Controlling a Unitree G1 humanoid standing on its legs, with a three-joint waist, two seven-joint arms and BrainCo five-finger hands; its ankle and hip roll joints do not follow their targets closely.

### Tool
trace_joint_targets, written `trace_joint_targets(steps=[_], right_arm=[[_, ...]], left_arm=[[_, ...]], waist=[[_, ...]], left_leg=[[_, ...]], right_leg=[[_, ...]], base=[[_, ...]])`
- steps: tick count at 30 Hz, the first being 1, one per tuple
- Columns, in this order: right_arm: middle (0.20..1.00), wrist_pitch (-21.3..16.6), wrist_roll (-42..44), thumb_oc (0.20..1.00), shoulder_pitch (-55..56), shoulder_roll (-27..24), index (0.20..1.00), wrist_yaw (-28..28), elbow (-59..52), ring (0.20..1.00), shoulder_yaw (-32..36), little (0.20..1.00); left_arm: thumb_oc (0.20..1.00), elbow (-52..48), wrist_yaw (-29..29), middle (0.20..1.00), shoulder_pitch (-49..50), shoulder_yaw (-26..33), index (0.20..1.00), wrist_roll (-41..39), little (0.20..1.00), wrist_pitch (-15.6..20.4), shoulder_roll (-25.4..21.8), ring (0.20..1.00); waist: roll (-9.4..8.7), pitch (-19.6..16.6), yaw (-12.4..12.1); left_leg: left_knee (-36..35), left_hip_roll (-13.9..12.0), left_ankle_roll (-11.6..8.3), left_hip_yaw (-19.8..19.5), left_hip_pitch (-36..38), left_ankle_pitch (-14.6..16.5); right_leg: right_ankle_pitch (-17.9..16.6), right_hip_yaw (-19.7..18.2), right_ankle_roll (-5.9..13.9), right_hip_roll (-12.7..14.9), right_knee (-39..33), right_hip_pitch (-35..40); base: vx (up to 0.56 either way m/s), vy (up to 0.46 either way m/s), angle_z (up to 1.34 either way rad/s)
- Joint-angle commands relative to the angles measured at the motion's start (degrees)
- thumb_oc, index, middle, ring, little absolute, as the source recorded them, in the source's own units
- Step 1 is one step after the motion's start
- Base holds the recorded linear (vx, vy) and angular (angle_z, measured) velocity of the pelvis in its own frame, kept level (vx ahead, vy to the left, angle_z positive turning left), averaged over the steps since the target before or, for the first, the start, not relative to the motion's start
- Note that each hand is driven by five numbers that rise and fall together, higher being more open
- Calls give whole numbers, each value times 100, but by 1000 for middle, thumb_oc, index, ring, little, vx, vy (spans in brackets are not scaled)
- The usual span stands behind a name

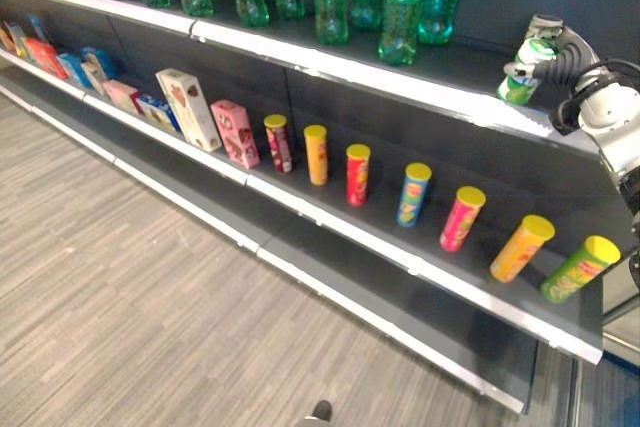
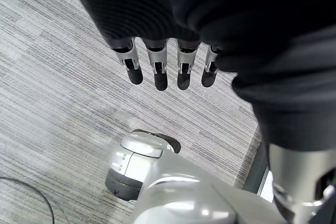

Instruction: Put the goods on the table back onto the shelves and tidy them up.

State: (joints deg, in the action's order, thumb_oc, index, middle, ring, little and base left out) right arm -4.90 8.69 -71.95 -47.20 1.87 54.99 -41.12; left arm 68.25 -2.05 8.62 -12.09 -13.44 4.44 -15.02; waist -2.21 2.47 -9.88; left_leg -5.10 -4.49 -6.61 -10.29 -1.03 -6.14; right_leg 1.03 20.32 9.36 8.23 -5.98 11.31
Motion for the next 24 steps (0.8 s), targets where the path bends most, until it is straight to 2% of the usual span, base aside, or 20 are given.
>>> trace_joint_targets(steps=[1, 24], right_arm=[[200, -15, -232, 200, -706, -57, 200, -93, 233, 200, -542, 200], [200, 69, -484, 200, -846, -28, 200, -104, 658, 200, -712, 200]], left_arm=[[1000, 164, -29, 1000, -487, -223, 1000, -140, 1000, 88, -285, 1000], [1000, 80, -67, 1000, -461, -146, 1000, -165, 1000, 92, -342, 1000]], waist=[[-333, 183, -210], [-408, 201, -142]], left_leg=[[53, -4, -241, 449, 184, 432], [46, -9, -211, 552, 224, 483]], right_leg=[[166, 121, -138, 132, 348, -248], [163, -10, -136, 152, 361, -297]], base=[[0, 0, 0], [0, 0, 0]])
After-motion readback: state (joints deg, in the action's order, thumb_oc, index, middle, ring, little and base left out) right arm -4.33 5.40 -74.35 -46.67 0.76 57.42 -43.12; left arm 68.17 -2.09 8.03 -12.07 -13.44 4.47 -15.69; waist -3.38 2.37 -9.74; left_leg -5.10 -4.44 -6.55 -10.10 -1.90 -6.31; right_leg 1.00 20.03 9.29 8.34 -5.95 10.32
